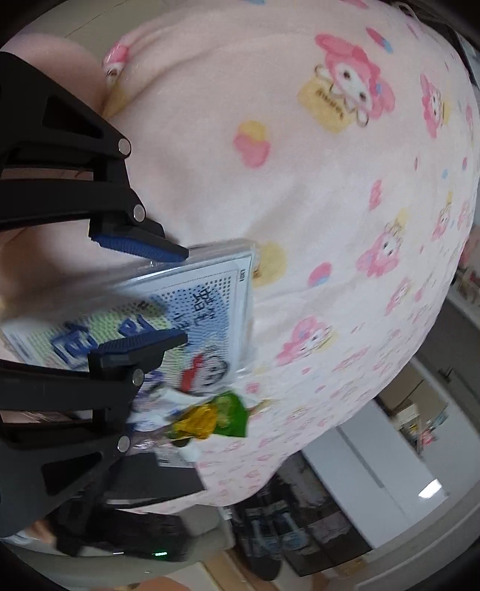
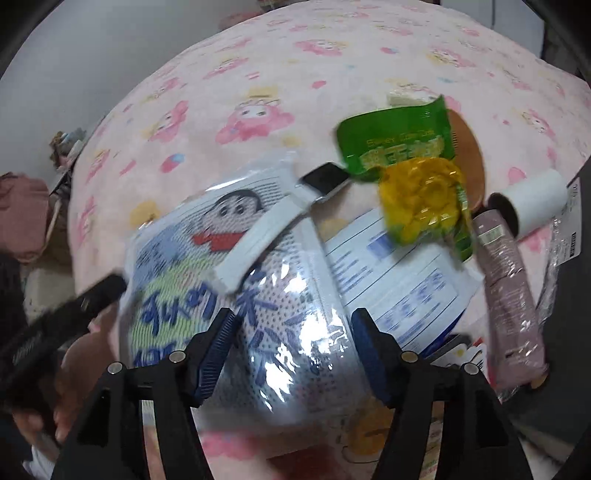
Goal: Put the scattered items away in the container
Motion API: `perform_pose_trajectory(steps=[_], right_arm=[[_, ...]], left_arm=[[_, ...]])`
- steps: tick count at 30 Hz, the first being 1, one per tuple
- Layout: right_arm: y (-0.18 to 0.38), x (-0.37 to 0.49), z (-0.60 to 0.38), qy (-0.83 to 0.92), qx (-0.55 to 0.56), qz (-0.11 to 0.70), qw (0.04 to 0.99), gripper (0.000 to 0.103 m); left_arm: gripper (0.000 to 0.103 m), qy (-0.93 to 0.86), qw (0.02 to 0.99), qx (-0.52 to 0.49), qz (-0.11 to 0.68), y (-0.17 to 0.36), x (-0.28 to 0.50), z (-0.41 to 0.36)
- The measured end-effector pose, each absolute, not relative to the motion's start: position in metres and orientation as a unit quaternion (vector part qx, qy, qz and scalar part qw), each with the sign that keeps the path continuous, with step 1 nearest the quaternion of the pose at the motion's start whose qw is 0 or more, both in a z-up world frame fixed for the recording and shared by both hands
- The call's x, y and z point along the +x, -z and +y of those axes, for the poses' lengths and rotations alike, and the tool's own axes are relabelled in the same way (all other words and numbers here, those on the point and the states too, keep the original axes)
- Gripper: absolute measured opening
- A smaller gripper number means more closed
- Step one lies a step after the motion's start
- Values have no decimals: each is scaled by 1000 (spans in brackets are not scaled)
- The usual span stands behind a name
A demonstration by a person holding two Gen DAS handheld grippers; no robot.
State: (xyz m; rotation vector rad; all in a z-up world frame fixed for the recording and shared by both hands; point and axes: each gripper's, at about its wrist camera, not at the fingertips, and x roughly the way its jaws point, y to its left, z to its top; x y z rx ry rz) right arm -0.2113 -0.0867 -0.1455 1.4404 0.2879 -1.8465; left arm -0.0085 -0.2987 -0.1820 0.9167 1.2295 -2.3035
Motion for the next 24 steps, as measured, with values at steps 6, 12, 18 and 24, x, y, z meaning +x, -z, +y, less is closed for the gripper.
perform_pose_trajectory(steps=[6, 12, 18, 24], right_arm=[[155, -184, -92, 715, 559, 130, 399, 61], [164, -190, -98, 734, 558, 94, 377, 62], [134, -179, -83, 727, 554, 27, 405, 60], [108, -157, -70, 724, 542, -25, 425, 60]], left_arm=[[52, 800, 215, 382, 410, 194, -20, -293], [52, 814, 199, 378, 393, 188, -20, -284], [48, 844, 171, 353, 365, 137, 2, -283], [48, 869, 180, 342, 309, 85, 21, -265]])
